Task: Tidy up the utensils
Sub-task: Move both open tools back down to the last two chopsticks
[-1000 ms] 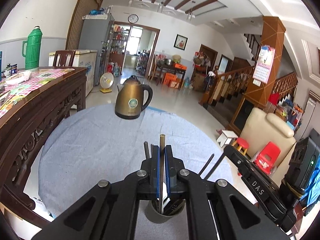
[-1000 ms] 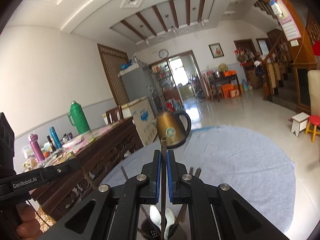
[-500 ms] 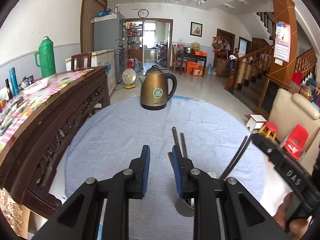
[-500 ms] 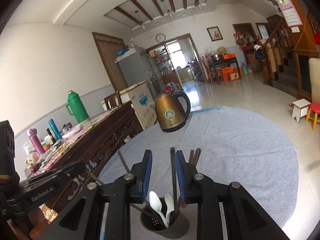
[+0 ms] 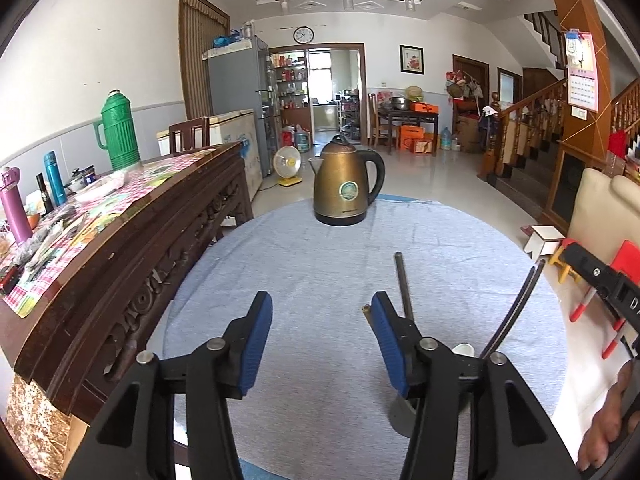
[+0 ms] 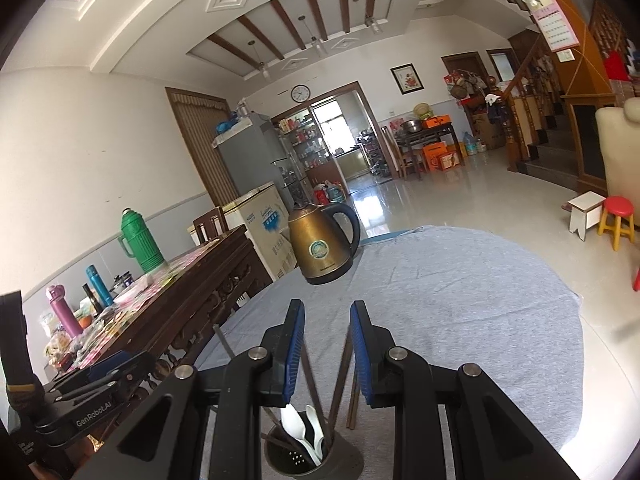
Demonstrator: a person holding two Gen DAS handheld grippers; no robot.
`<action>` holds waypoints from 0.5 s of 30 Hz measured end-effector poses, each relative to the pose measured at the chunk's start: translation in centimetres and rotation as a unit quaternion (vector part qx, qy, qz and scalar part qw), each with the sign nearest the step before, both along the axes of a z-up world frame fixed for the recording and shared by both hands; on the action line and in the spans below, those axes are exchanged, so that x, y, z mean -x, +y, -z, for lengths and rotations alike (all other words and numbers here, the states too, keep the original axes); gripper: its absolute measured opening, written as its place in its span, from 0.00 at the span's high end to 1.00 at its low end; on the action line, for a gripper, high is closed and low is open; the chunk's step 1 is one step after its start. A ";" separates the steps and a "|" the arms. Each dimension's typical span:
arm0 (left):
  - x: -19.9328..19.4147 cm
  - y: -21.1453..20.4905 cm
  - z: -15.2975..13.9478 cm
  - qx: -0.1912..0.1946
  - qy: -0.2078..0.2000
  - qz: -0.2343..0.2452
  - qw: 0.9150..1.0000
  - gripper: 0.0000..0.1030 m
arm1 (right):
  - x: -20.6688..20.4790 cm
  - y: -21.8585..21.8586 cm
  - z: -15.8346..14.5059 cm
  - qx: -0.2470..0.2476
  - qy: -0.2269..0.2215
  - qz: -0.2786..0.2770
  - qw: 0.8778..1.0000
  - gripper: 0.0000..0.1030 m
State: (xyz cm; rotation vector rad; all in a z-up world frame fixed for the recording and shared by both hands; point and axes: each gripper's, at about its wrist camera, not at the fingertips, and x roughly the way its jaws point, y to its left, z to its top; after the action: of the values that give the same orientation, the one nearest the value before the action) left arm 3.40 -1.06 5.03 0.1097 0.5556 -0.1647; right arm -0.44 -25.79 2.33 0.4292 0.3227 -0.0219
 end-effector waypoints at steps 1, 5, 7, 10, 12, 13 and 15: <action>0.0 0.0 0.1 -0.004 -0.001 -0.003 1.000 0.48 | -0.1 -0.2 0.1 -0.001 0.002 0.003 1.000 0.75; -0.2 0.4 0.4 -0.009 0.001 -0.012 1.000 0.48 | -0.3 -0.8 0.4 -0.009 0.013 0.008 1.000 0.74; -0.4 0.5 0.6 -0.009 0.004 -0.014 1.000 0.48 | -0.5 -0.9 0.6 -0.010 0.017 0.011 1.000 0.74; -0.8 0.8 0.8 -0.008 0.007 -0.017 1.000 0.48 | -0.8 -0.8 0.7 -0.009 0.021 0.014 1.000 0.74; -0.9 1.0 0.9 -0.006 0.010 -0.018 1.000 0.48 | -0.9 -0.9 0.8 -0.010 0.024 0.015 1.000 0.74; -1.1 1.2 1.0 -0.004 0.012 -0.018 1.000 0.48 | -1.0 -0.9 0.9 -0.011 0.025 0.016 1.000 0.74; -1.3 1.5 1.2 0.002 0.018 -0.020 1.000 0.48 | -1.1 -1.0 1.0 -0.012 0.027 0.018 0.999 0.74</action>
State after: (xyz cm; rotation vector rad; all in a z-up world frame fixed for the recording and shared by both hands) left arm 4.74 0.47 3.79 0.0924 0.5933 -0.1295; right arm 0.66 -26.75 1.30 0.4585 0.3683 -0.0653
